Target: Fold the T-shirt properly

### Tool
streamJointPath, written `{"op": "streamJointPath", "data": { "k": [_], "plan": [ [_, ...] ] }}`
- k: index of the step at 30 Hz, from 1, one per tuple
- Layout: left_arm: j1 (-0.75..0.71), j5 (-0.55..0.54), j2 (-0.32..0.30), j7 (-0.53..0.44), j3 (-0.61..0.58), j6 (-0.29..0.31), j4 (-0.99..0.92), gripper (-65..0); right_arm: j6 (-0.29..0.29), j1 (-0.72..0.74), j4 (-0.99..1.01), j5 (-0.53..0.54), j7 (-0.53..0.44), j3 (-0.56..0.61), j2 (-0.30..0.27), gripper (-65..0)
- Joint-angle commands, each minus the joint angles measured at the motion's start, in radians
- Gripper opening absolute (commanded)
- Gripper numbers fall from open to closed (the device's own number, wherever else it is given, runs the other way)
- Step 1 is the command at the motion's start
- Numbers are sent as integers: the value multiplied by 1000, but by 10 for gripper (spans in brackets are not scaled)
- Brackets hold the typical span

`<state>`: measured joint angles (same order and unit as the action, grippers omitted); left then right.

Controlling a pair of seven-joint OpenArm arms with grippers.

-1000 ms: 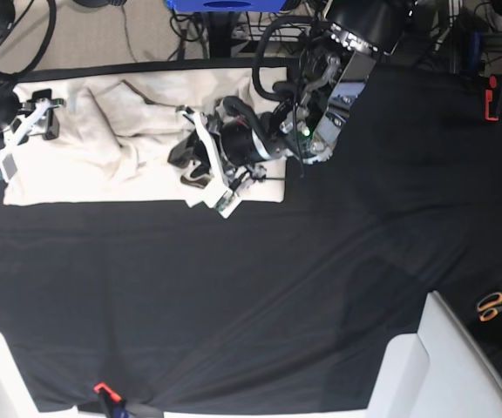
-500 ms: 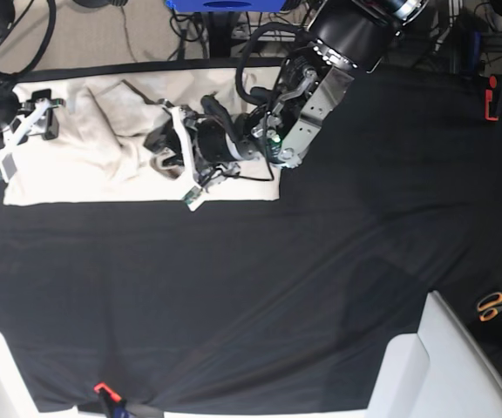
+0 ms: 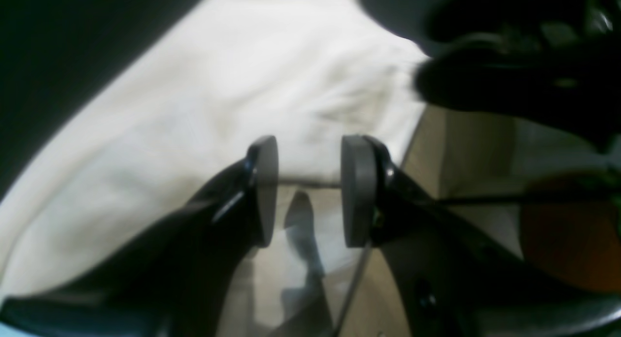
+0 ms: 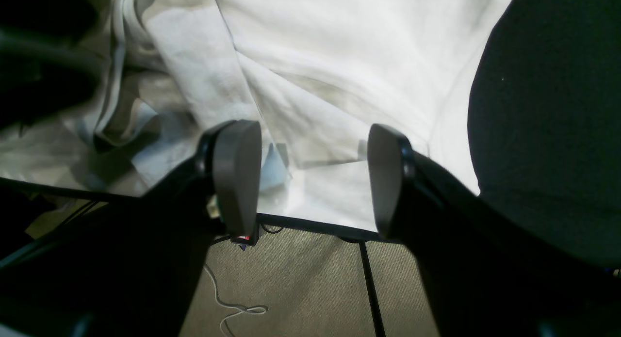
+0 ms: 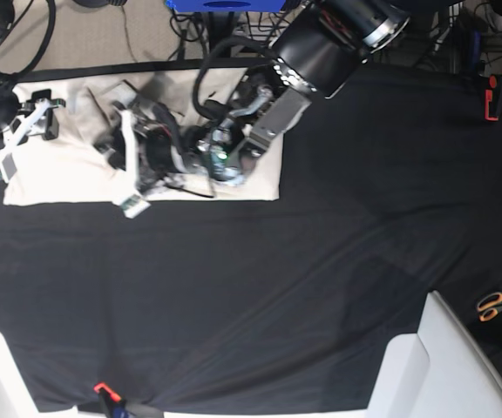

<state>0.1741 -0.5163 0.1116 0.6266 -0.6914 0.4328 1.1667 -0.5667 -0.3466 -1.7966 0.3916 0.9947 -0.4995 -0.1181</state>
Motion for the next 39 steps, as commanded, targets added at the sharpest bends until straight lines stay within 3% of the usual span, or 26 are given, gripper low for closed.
{"op": "streamJointPath", "data": {
  "k": [1,5,8,11,13,14,21,24,28,32,39],
  "plan": [
    [35,-17,27,-24,5,5,17,-439,-5,5,-12,10,-15,-4,-15,-317],
    [89,-18,38,-26,6,5,31,-441,-5,5,-13,10,-15,-3,-15,-317],
    [117,-18,32,-20,60,4,88,-444,-6,1,-29,10,-15,63,-19,-317],
    [91,-17,9,11,261,4,175,-485,-6,-9,-108,8,-15,141,-28,-317],
    [43,-12,-49,86,428,4,241,-634,-6,-10,-167,8,-15,209,-30,-317],
    [21,-11,-82,120,507,4,270,-650,-6,-7,-182,8,-10,243,-30,-317],
    [-324,-9,-350,169,1036,4,419,-650,0,85,-170,7,-7,514,-39,-321],
    [-451,-8,-398,169,1246,4,401,-650,1,146,-156,7,-6,629,-38,-416],
    [-572,-8,-418,169,1470,4,371,-650,80,260,-65,8,-6,792,-33,-650],
    [-644,-8,-412,169,1571,4,367,-650,129,398,103,14,-15,968,-2,-641],
    [-654,-8,-367,169,1573,4,375,-650,133,570,439,8,-15,1004,159,-644]
  ]
}}
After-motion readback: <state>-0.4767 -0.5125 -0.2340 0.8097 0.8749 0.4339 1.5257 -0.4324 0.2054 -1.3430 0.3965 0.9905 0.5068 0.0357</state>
